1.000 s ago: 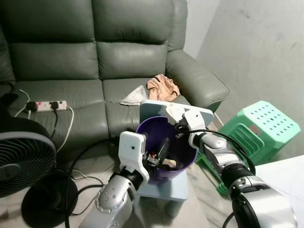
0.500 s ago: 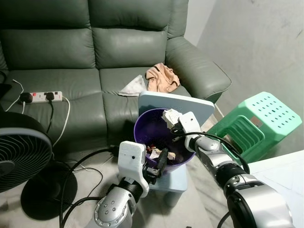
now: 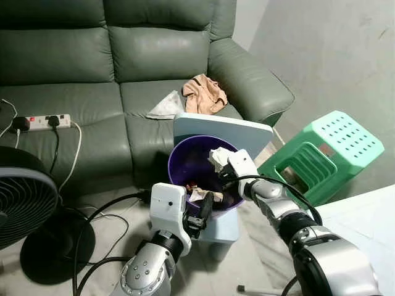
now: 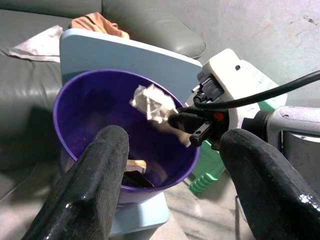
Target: Picking trash to rubbish bin
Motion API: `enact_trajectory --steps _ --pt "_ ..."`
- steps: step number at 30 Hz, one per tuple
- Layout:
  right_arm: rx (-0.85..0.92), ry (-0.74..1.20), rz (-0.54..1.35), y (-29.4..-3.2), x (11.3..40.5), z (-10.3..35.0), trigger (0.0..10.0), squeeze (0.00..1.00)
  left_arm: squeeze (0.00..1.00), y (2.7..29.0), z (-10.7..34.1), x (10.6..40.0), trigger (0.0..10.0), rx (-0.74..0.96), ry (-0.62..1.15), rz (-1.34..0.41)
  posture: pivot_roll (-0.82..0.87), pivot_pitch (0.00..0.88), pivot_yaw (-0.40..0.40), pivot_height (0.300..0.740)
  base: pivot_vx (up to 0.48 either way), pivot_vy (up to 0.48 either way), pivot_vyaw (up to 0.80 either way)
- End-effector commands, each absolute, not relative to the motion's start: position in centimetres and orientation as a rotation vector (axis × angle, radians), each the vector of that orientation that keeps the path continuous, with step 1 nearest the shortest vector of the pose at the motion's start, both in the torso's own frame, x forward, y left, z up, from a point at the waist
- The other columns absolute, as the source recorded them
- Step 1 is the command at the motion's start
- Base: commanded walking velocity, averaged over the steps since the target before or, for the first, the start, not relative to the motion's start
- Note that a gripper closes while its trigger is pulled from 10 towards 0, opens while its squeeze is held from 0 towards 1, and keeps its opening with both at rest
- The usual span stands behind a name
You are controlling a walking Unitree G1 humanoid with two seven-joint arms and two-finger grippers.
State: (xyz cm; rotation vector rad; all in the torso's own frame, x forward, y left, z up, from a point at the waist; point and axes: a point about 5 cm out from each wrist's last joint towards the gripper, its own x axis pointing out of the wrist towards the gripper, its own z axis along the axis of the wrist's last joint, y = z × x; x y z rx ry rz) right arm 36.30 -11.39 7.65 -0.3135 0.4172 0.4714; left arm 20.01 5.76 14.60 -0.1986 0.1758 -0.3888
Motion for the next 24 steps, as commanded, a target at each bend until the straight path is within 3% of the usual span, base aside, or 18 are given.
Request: enact_trajectory --steps 1,16,24 --pt "-0.332 0.431 0.464 -11.9 36.4 7.7 10.0 1.0 0.0 2.2 16.6 18.5 10.0 -0.311 0.137 -0.512 0.16 0.215 -0.22 0.74 0.0 0.0 0.0" --pt "-0.308 0.431 0.487 -12.1 36.4 7.8 10.0 1.0 0.0 2.3 16.6 18.8 10.0 -0.315 0.132 -0.512 0.15 0.205 -0.214 0.74 0.0 0.0 0.0" --pt "-0.198 0.361 0.502 -12.0 37.1 9.2 10.0 1.0 0.0 2.9 16.5 19.5 10.0 -0.305 0.117 -0.502 0.15 0.176 -0.201 0.74 0.0 0.0 0.0"
